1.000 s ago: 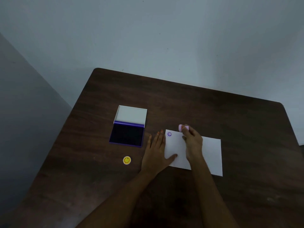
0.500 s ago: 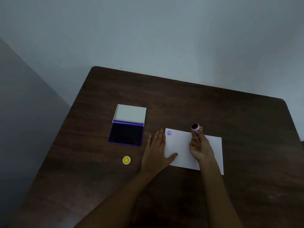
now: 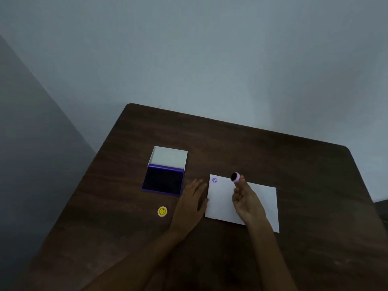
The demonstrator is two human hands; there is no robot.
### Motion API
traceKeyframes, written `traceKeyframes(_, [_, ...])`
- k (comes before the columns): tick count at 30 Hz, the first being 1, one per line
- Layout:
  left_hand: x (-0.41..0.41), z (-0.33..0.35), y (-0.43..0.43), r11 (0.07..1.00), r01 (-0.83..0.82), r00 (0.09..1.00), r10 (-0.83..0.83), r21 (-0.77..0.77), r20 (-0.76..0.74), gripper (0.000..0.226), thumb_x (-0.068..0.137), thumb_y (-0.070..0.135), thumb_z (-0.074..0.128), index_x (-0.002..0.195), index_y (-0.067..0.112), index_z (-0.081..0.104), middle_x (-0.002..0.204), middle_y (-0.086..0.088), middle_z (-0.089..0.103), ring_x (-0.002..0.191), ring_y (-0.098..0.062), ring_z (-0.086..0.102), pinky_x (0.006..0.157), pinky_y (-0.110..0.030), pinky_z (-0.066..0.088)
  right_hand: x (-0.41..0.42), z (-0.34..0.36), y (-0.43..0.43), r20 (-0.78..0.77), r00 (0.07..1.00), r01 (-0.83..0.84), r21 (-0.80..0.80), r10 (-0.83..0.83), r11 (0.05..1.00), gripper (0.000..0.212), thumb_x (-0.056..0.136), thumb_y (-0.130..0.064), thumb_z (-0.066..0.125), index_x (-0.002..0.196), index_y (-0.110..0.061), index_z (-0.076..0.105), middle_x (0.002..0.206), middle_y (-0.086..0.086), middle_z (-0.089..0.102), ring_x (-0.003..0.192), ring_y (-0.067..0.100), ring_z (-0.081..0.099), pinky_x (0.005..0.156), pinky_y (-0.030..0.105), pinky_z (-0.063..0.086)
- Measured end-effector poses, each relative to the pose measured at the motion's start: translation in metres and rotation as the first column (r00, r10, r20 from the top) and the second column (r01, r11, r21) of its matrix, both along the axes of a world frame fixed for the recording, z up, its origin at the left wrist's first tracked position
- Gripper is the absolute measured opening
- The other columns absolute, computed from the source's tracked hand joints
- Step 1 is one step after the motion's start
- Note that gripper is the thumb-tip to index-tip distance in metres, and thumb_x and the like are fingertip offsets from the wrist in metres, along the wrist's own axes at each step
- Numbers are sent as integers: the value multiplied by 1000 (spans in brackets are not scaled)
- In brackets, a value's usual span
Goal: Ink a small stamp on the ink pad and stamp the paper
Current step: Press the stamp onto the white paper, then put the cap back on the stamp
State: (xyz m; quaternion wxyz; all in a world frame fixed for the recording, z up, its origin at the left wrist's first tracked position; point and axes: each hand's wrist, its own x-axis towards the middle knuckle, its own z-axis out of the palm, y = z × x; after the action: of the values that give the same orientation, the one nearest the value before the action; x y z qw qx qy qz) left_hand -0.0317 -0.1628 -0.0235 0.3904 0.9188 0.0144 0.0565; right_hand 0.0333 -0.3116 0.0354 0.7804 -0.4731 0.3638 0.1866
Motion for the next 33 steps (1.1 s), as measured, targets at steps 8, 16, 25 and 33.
traceKeyframes(8, [-42, 20, 60, 973, -224, 975, 223, 64, 15, 35, 86, 12, 57, 119, 19, 52, 128, -3, 51, 117, -13, 45, 98, -23, 30, -32, 0, 36, 68, 976, -204, -49, 207, 978, 47, 80, -26, 64, 121, -6, 50, 115, 11, 54, 111, 22, 50, 98, 30, 37])
traceKeyframes(16, [-75, 14, 78, 967, -254, 953, 243, -37, -179, 29, 84, 15, 61, 112, 20, 56, 119, -2, 54, 110, -11, 47, 95, -26, 40, -60, -8, 73, 98, 946, -313, 14, 310, 950, 14, 81, -9, 60, 94, -13, 63, 108, 11, 63, 98, 18, 59, 69, 22, 52])
traceKeyframes(25, [-69, 14, 76, 984, -149, 955, 170, 99, -245, 31, 87, 19, 57, 117, 15, 55, 130, -8, 47, 117, -17, 43, 100, -30, 37, -77, -18, 92, 109, 909, -398, -63, 403, 915, 18, 81, -4, 60, 96, -14, 62, 109, 10, 61, 97, 19, 60, 76, 25, 50])
traceKeyframes(33, [-62, 36, 85, 477, -624, 773, 259, -620, -579, 15, 85, 10, 59, 100, 11, 64, 111, -11, 63, 92, -15, 60, 75, -24, 49, -76, -19, 96, 115, 913, -391, -39, 393, 920, 26, 82, -8, 60, 107, -7, 58, 109, 12, 61, 99, 21, 60, 79, 29, 51])
